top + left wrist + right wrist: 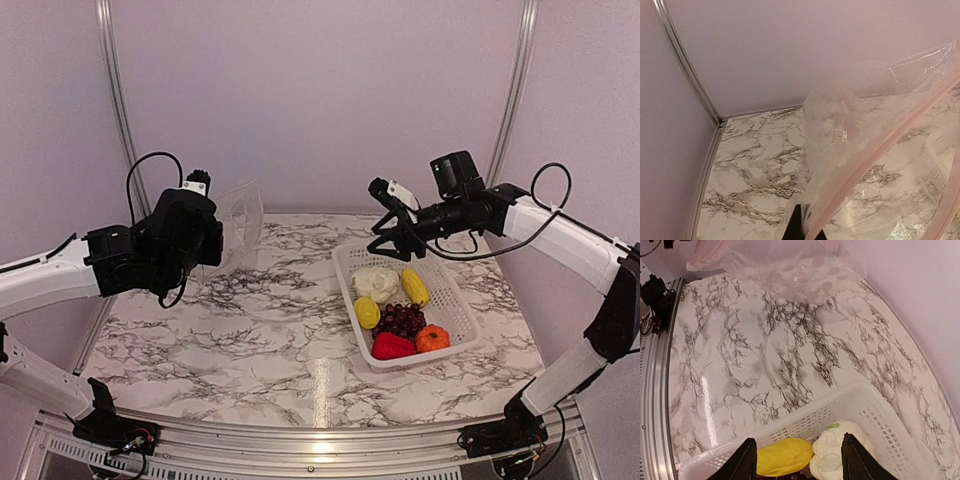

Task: Place the food in the zip-top bag and seal the zipper
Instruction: Pick up the fake vegetable from the bin.

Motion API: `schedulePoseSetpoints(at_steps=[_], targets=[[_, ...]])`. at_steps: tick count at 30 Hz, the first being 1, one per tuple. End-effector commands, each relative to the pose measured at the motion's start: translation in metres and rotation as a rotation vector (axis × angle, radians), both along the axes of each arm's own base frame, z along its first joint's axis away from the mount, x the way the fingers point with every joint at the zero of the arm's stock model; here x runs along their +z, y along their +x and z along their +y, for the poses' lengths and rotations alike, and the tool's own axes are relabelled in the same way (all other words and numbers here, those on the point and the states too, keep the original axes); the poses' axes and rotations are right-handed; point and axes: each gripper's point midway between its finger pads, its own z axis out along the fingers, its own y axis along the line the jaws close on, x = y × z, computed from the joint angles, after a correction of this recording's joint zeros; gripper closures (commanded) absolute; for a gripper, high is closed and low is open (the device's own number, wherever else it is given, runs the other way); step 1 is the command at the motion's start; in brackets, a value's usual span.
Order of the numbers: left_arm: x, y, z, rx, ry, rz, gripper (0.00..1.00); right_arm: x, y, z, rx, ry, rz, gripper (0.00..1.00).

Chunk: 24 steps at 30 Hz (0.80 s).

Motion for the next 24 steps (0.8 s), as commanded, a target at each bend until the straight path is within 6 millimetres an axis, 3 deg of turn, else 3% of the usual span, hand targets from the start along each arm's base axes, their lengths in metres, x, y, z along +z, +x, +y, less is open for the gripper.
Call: schedulePoseSetpoints(at_steps=[1, 4, 8, 11, 18, 24], targets=[[0.012, -0.02, 0.026, -0.059, 0.227, 0.087, 1.0, -0.066, 0.01, -0.048, -0.016, -0.324, -0.073, 0.44], [-0.008, -0.024, 0.009, -0.161, 0.246, 0.17, 1.0, -0.084, 0.019, -0.058, -0.021, -0.416, -0.13, 0.32], [-0.05, -0.016, -0.036, -0.273, 0.181, 0.251, 1.0, -0.107, 0.031, -0.062, 0.008, -0.498, -0.179, 0.29], [-0.071, -0.006, -0.055, -0.258, 0.151, 0.289, 1.0, -0.123, 0.036, -0.065, 0.049, -0.554, -0.206, 0.28], [-0.078, 0.004, -0.079, -0.262, 0.046, 0.29, 1.0, -0.15, 0.043, -0.061, 0.126, -0.621, -0.232, 0.2], [-0.08, 0.008, -0.082, -0.259, 0.001, 0.295, 1.0, -0.171, 0.053, -0.058, 0.134, -0.682, -0.268, 0.16]])
